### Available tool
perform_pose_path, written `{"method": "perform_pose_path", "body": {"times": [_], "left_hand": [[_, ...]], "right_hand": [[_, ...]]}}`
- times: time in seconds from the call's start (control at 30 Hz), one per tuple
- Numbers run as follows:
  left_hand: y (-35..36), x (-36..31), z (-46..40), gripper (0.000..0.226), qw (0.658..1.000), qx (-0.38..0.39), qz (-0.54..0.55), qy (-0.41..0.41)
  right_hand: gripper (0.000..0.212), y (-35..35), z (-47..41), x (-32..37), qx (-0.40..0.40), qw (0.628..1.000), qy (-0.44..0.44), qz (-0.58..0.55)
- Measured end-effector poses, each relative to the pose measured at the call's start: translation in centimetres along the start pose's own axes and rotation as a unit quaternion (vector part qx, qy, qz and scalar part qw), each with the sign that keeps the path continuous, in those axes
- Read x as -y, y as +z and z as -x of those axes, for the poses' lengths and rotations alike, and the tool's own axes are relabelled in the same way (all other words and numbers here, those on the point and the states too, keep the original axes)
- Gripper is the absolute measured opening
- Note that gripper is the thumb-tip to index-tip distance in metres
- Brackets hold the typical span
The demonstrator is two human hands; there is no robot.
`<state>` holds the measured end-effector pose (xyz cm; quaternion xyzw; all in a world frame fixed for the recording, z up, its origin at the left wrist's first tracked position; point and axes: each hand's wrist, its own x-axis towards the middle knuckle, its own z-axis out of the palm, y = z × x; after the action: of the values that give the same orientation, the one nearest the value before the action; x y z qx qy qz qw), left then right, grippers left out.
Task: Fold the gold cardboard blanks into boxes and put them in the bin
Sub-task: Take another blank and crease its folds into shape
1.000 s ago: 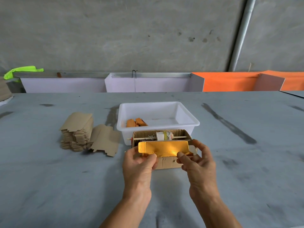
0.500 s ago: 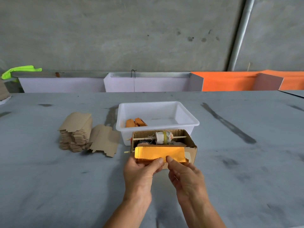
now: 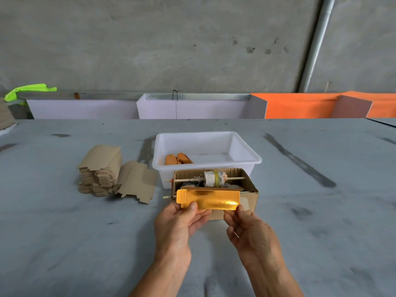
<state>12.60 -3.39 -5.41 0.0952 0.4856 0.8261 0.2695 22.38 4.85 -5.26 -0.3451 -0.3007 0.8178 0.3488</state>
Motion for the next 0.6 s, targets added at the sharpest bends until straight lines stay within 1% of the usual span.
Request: {"method": "perform_pose_path", "body": {"times": [0.03, 0.17, 0.3, 0.37, 0.47, 0.53, 0.57, 0.6], "left_hand": [[0.0, 0.0, 0.0, 0.005, 1.000, -0.002, 0.005, -0.005], [-0.1, 0.2, -0.1, 0.013, 1.000, -0.002, 0.005, -0.009], [-1.0, 0.3, -0.2, 0.011, 0.998, 0.051, -0.043, 0.018], [-1.3, 0.2, -0.2, 0.009, 0.996, 0.065, -0.053, 0.012], [-1.3, -0.4, -0.2, 0.011, 0.995, 0.087, -0.034, -0.031], [-1.1, -0.8, -0.2, 0.024, 0.991, 0.102, -0.006, -0.091], [-1.0, -1.0, -0.3, 0.029, 0.988, 0.097, -0.003, -0.121], [-1.0, -1.1, -0.4, 0.029, 0.986, 0.090, -0.012, -0.140]], "right_hand": [[0.019, 0.0, 0.0, -0.1, -0.002, 1.000, 0.001, -0.003], [0.018, 0.0, -0.1, -0.4, -0.010, 1.000, -0.004, -0.030], [0.018, 0.3, 0.1, 0.0, 0.028, 0.994, 0.013, -0.103], [0.017, 0.2, 0.1, 0.2, 0.043, 0.991, 0.022, -0.124], [0.017, -0.5, -0.4, 0.2, 0.049, 0.991, 0.001, -0.127], [0.015, -0.9, -0.6, 0.0, 0.056, 0.992, -0.021, -0.113], [0.013, -1.2, -0.6, 0.0, 0.063, 0.992, -0.031, -0.103], [0.012, -1.3, -0.6, -0.1, 0.070, 0.993, -0.039, -0.091]]}}
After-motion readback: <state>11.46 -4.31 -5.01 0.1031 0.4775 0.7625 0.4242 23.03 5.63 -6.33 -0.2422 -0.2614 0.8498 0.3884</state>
